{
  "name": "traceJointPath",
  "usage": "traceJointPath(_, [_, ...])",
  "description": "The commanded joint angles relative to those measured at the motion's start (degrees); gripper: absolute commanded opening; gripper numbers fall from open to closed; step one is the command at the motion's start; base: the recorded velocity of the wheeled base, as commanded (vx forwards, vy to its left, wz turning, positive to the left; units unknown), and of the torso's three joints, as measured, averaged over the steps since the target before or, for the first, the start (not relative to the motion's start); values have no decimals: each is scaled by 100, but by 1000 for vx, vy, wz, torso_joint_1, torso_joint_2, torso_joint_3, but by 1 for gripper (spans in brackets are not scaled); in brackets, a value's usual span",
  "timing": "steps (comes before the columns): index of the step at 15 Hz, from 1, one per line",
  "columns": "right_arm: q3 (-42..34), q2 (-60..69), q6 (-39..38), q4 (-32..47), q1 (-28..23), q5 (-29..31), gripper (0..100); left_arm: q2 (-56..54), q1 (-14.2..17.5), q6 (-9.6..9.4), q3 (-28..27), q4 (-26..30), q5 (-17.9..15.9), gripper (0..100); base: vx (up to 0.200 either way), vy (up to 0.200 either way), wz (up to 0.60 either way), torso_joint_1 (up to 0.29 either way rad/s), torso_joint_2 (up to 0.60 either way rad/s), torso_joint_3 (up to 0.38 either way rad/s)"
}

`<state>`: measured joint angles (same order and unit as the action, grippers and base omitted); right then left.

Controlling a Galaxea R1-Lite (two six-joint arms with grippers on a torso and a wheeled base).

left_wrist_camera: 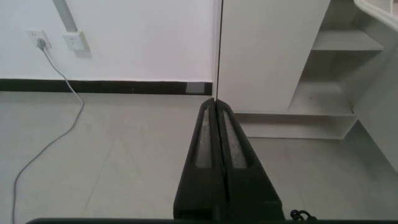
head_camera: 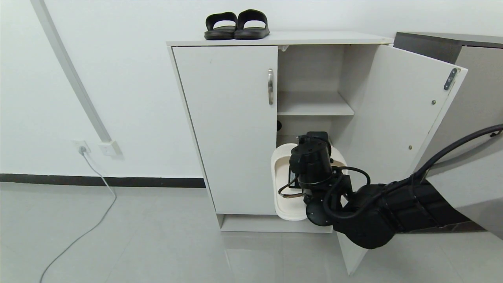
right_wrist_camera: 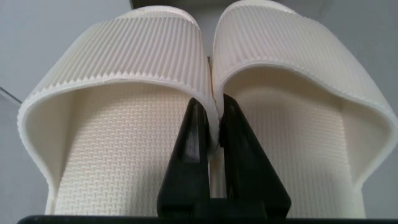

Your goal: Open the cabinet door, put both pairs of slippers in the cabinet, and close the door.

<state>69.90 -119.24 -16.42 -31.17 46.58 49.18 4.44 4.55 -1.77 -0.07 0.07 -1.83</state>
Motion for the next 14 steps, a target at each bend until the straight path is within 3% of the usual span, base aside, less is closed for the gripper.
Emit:
traceJointPath(1, [59,-47,-1,6,-9,4,0,40,2,1,-1,1,-2,0,0,-200,0,2,7,2])
traceJointPath(2, [59,-47,-1,6,-9,4,0,40,2,1,-1,1,-2,0,0,-200,0,7,2,7])
traceJointPath(14, [217,-407,-1,-3,-536,-5,0,48,2,10,-1,1,-2,0,0,0,0,0,0,0])
